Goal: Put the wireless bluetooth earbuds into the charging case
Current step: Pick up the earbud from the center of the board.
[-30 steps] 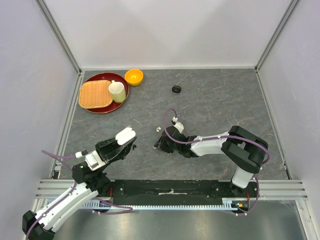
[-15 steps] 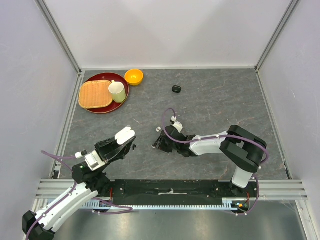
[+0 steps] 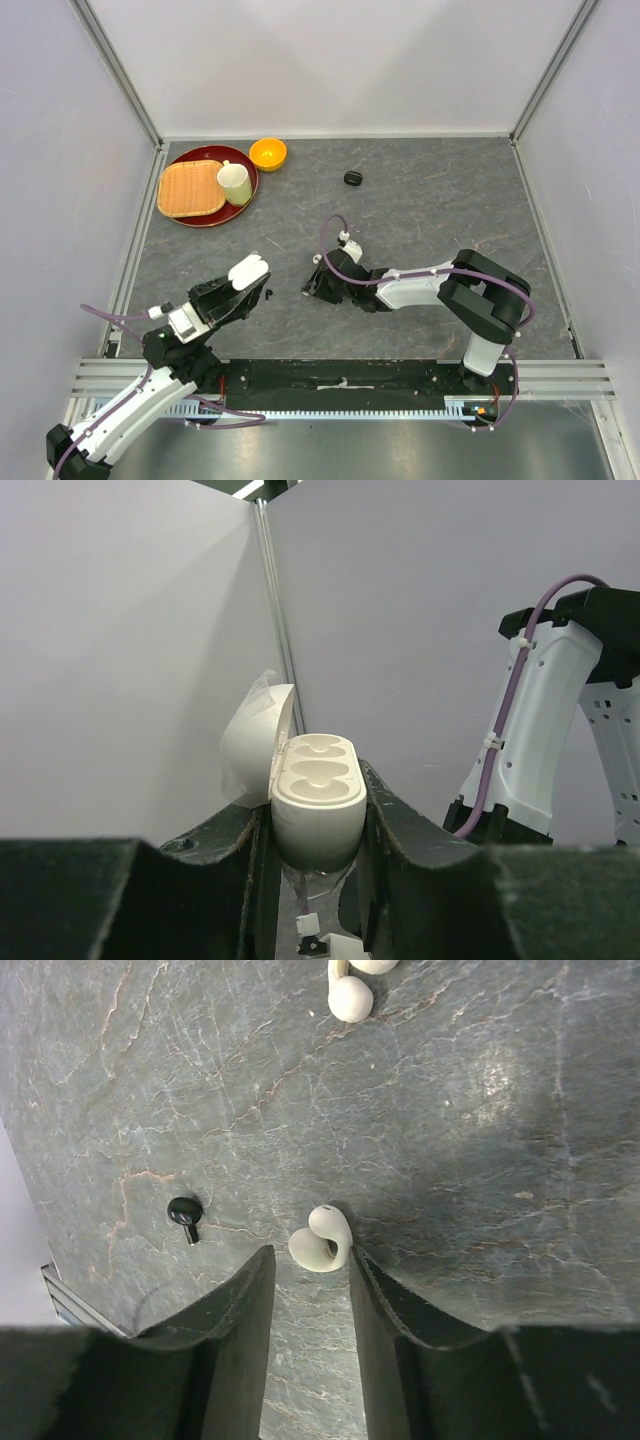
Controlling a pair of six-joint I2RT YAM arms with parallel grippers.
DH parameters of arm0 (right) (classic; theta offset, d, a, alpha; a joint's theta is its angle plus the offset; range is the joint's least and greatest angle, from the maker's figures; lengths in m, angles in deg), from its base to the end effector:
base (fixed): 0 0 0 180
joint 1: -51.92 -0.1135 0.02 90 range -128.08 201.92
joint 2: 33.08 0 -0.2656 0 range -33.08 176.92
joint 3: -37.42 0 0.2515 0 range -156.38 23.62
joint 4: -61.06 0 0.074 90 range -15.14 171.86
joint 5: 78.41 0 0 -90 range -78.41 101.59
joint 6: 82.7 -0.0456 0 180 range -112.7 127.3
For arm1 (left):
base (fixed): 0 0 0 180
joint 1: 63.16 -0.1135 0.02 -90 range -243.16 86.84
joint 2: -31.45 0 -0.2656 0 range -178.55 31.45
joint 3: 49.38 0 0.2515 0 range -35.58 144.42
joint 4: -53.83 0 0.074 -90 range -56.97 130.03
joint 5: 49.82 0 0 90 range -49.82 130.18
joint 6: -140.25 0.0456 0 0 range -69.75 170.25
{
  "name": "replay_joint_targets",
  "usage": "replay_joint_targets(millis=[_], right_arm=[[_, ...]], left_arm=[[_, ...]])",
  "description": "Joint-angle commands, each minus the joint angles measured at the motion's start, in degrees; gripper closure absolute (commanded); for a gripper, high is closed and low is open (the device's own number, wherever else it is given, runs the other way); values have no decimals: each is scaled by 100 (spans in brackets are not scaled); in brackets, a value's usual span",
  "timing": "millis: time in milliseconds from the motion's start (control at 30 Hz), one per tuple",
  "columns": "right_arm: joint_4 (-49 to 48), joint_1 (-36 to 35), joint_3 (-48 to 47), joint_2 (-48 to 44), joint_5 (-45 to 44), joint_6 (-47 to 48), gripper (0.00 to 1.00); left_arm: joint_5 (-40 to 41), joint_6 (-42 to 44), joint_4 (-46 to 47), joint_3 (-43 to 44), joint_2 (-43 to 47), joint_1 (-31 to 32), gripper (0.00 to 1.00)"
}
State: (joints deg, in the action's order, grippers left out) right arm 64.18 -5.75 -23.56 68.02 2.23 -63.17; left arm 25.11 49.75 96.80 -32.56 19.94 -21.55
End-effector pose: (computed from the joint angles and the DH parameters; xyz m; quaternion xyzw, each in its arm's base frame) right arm 0.1935 0.2919 0.1306 0.1342 0.9055 0.3229 0.2403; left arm 0.0585 -0.0678 0.2779 0.2387 0.2875 -0.3764 0.8478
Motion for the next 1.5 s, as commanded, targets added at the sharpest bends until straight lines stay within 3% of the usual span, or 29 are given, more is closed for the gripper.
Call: replay_joint_targets(millis=[0, 333, 1467], right_arm=[[399, -34, -107, 7, -179, 262, 55], [628, -34, -55, -328, -426, 421, 59], [734, -113, -450, 226, -250, 491, 64]], left_arm=[[136, 260, 44, -514, 61, 14, 98], [136, 251, 44, -514, 52, 23, 98], [224, 287, 27, -575, 131, 23, 98]])
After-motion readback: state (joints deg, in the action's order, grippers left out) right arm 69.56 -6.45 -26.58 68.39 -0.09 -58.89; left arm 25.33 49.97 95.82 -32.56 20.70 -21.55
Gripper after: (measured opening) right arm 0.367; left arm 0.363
